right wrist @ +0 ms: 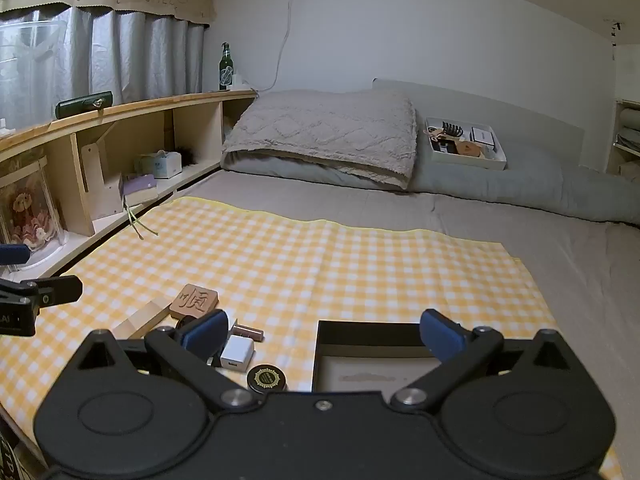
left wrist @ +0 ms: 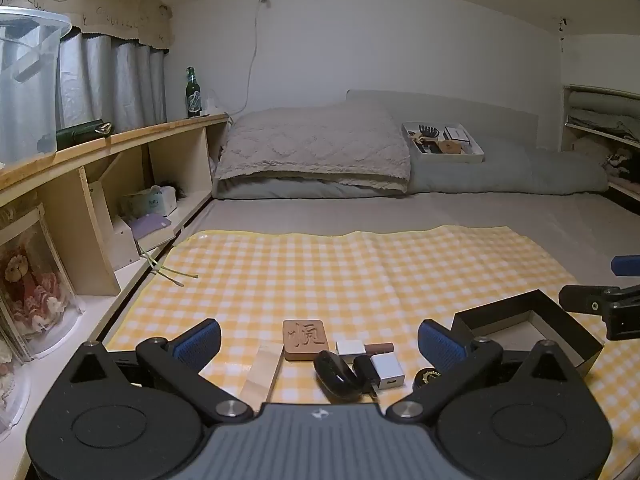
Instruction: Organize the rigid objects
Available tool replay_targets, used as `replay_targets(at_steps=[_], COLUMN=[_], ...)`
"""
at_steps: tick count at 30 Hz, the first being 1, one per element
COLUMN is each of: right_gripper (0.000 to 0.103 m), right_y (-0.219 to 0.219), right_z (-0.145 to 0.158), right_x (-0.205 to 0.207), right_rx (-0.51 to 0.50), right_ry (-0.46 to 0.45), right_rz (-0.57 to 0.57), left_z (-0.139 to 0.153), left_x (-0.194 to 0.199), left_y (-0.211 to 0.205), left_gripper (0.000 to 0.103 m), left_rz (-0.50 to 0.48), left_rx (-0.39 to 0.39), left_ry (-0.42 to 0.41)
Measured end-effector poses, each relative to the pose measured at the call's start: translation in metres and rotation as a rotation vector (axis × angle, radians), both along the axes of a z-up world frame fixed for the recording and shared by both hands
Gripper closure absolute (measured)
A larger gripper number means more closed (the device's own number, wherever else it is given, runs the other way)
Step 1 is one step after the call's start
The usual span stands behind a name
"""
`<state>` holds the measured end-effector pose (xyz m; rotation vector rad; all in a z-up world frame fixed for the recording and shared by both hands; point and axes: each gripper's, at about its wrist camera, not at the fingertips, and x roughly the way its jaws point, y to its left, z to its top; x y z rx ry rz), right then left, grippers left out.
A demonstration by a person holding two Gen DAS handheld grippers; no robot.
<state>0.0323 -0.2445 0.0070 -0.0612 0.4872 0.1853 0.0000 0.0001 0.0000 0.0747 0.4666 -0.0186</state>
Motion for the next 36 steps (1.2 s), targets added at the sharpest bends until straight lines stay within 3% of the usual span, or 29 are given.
replay_targets(at_steps=[36], right_gripper=[0.000], right_y=[0.005], right_z=[-0.005], right_x=[0.005], right_rx=[-0.035], right_ry=[0.033], right_rz=[0.000], left_z=[-0.010], left_x=[0.000], left_y=[0.000], left_gripper=[0.000], left_rz=[-0.004], left_rx=[-0.005], left_ry=[0.031])
